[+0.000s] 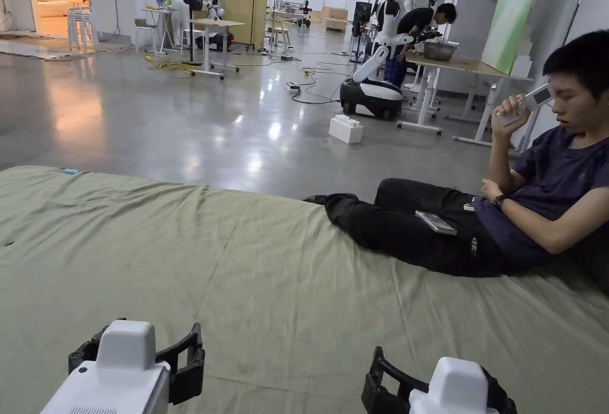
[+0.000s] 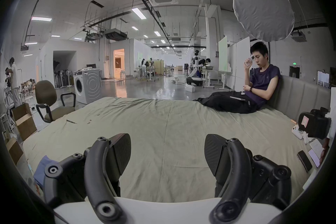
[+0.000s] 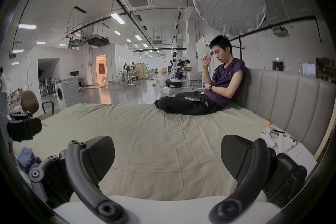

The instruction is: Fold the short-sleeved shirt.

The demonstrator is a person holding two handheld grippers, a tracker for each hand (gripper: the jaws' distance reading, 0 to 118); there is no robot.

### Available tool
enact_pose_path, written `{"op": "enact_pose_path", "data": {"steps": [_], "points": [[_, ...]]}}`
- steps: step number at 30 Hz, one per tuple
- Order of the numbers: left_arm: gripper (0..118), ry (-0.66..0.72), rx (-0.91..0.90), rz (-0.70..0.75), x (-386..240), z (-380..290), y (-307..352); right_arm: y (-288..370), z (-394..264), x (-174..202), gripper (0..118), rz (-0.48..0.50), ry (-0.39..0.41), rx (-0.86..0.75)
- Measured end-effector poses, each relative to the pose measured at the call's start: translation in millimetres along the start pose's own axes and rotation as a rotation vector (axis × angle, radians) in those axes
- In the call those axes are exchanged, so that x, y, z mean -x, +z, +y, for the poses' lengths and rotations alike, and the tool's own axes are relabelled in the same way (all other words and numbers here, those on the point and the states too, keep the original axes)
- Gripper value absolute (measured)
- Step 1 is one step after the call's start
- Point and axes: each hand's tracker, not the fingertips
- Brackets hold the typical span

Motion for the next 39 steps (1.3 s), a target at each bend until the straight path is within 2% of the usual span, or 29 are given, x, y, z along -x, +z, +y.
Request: {"op": "enact_pose_path", "data": {"steps": [1,2,3,6,9,12,17,23,26,30,33,39], "points": [[84,0.004,0.001,0.004,2,0,0,0,2,-3,116,0.01,-0.014,0.005],[84,0.005,0.001,0.01,3,0,-1,-1,-1,-3,116,0.0,-0.066,0.052],[84,0.005,-0.001,0.021,4,0,0,-2,4,-4,116,-0.011,-0.026,0.019],[84,0.002,-0.003,0.036,7,2,-1,-7,3,-4,116,-0.045,-0.003,0.03],[87,0.021,-0.007,0.03,11,3,-3,-6,3,-5,116,-0.008,0.026,0.002],[96,0.034,-0.023,0.008,11,3,-4,-2,8,-6,116,0.066,-0.024,-0.02],[98,0.008,-0.036,0.008,3,5,-7,-5,16,-1,116,0.053,-0.083,0.001],[101,0.001,-0.029,0.012,-3,9,-6,-11,26,-1,116,0.069,-0.213,0.114],[101,0.027,-0.006,-0.003,-2,12,-7,-13,28,-1,116,0.052,-0.212,0.134],[101,0.063,-0.003,-0.022,1,12,-8,-15,29,3,116,-0.006,-0.169,0.156],[101,0.039,-0.052,-0.031,1,11,-6,-16,32,6,116,-0.047,-0.161,0.186],[103,0.005,-0.047,-0.041,-1,10,-6,-21,28,5,116,-0.061,-0.143,0.199]]}}
